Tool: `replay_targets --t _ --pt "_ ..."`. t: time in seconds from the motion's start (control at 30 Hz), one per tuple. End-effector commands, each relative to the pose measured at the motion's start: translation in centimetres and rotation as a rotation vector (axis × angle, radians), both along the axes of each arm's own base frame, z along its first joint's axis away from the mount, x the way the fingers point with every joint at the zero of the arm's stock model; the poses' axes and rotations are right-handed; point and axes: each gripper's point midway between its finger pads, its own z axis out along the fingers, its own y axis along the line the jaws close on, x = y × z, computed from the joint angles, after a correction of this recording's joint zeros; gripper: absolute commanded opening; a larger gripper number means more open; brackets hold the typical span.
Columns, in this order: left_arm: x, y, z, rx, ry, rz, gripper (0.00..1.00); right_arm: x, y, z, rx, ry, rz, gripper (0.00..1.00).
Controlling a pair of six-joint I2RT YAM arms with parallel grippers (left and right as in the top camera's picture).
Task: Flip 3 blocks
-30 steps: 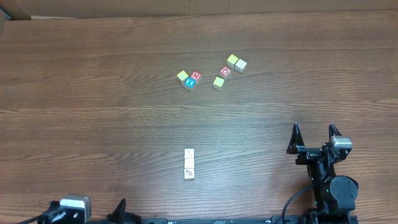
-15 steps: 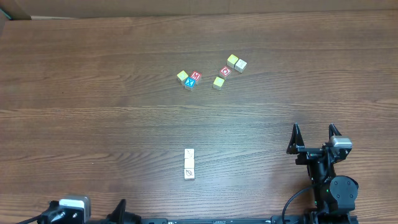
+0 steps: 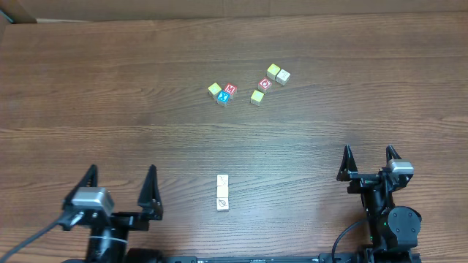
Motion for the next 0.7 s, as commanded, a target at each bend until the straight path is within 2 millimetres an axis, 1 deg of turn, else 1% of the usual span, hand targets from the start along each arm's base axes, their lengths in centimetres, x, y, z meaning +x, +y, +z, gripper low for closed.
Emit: replay_targets --t 0.0,0.07,0.13,0.27,0.47,0.67 --pt "0.5 -0.8 -2.6 -0.012 -0.047 -0.043 1.00 0.0 -0.2 -0.1 -0.004 -0.007 -0.008 1.00" --pt "1.2 -0.6 -4.0 -0.026 -0.056 -0.033 1.00 0.0 -0.2 -0.1 -0.004 -0.007 -0.009 1.00" --pt "2.5 -0.5 -5.5 -0.031 -0.046 -0.022 1.00 0.0 -0.2 -0.1 -0.004 -0.007 -0.008 1.00" --pt "4.1 -0.5 -7.3 -0.034 -0.066 -0.021 1.00 0.0 -0.2 -0.1 -0.004 -0.007 -0.008 1.00" --pt "6.1 -0.5 -9.4 -0.036 -0.133 -0.017 1.00 0.0 -0.2 -0.1 -0.004 -0.007 -0.009 1.00" --pt "7.1 -0.4 -10.7 -0.038 -0.218 -0.011 1.00 0.0 -0.2 -0.1 -0.004 -0.007 -0.008 1.00"
